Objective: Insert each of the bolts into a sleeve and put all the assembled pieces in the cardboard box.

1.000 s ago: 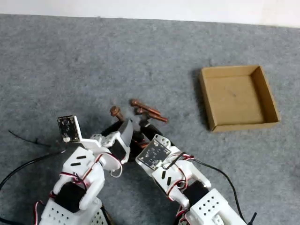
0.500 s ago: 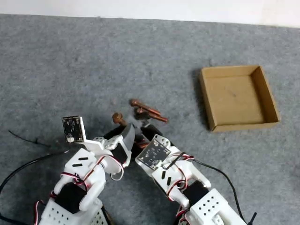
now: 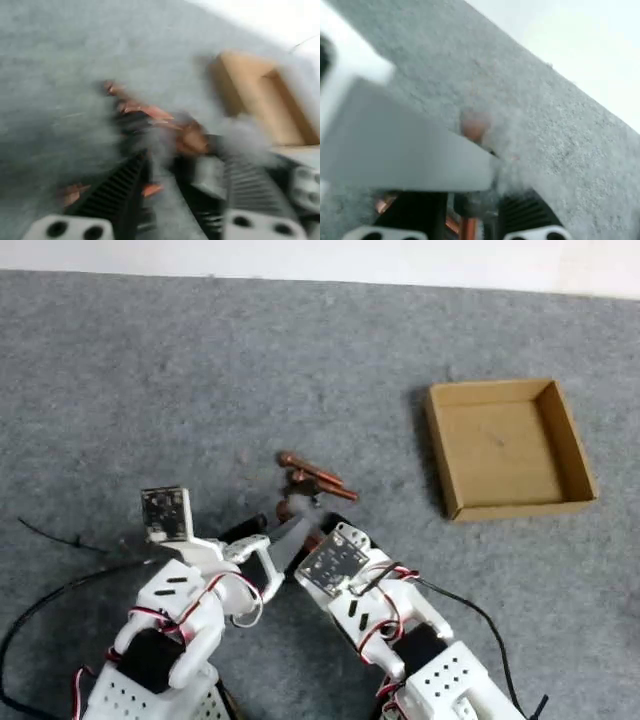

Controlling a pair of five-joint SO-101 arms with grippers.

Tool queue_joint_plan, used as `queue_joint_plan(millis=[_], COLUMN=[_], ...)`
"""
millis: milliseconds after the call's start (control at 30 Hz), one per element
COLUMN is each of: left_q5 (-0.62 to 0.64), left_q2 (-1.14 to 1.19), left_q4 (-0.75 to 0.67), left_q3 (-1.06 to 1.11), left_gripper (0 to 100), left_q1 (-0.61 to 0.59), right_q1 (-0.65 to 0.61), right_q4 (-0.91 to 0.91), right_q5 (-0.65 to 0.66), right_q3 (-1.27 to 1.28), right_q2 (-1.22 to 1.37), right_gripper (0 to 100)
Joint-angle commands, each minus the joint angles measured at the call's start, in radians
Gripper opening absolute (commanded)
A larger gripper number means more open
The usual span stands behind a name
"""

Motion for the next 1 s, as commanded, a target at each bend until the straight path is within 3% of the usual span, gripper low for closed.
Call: queue_joint_plan(millis=[0,100,267,367,767,867,967], left_q5=[0.046,0.095,0.239,0.29,0.275,0.272,0.192], left_q2=[-0.012,-0.012,-0.012,-0.012,-0.01,-0.01,-0.01], left_q4=[0.008,0.002,0.0,0.0,-0.002,-0.029,-0.092], left_q3=[-0.015,-0.027,-0.09,-0.105,-0.093,-0.073,-0.036], left_gripper=[47,47,47,47,46,38,22], left_q1=[0.005,-0.038,-0.255,-0.328,-0.338,-0.341,-0.344], right_q1=[0.007,0.007,0.045,0.05,0.165,0.2,0.22], right_q4=[-0.028,-0.028,-0.028,-0.028,-0.03,-0.03,-0.03], right_q5=[0.005,0.005,0.002,0.002,0.0,0.0,0.0], right_q3=[0.116,0.116,0.113,0.113,0.113,0.117,0.119], right_q2=[-0.024,-0.024,-0.024,-0.024,-0.024,-0.024,-0.024], right_gripper=[0.5,0.5,0.5,0.5,0.5,0.5,0.5])
